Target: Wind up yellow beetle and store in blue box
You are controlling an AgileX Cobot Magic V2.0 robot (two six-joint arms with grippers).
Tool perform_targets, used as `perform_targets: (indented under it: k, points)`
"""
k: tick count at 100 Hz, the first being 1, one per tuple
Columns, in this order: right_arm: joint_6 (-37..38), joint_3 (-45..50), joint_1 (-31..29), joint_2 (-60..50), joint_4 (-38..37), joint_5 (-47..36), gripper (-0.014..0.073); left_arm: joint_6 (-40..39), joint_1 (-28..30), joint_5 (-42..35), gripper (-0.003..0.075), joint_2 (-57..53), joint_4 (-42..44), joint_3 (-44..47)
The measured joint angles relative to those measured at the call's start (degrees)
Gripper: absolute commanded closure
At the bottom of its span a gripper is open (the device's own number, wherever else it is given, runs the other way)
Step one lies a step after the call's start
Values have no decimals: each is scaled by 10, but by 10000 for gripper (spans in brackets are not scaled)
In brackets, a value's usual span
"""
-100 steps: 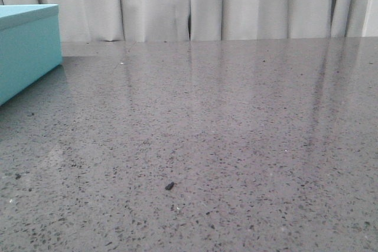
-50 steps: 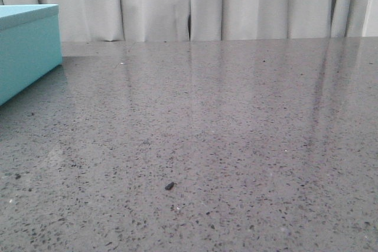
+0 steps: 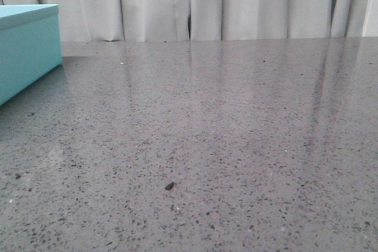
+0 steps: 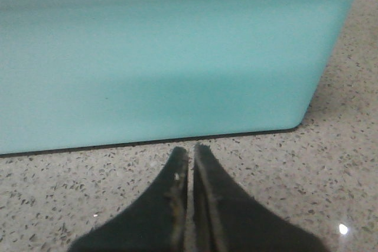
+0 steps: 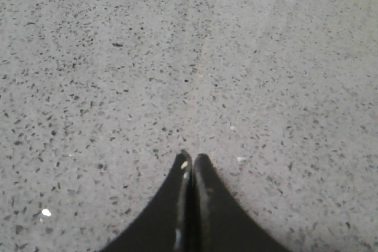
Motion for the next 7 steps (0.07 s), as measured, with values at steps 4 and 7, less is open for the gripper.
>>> perform_targets:
  k: [4, 7]
  points:
    - [0, 0, 0, 0, 0, 0, 641, 0, 0, 0, 739, 0, 0, 0]
    - [0, 0, 0, 0, 0, 0, 641, 0, 0, 0, 739, 0, 0, 0]
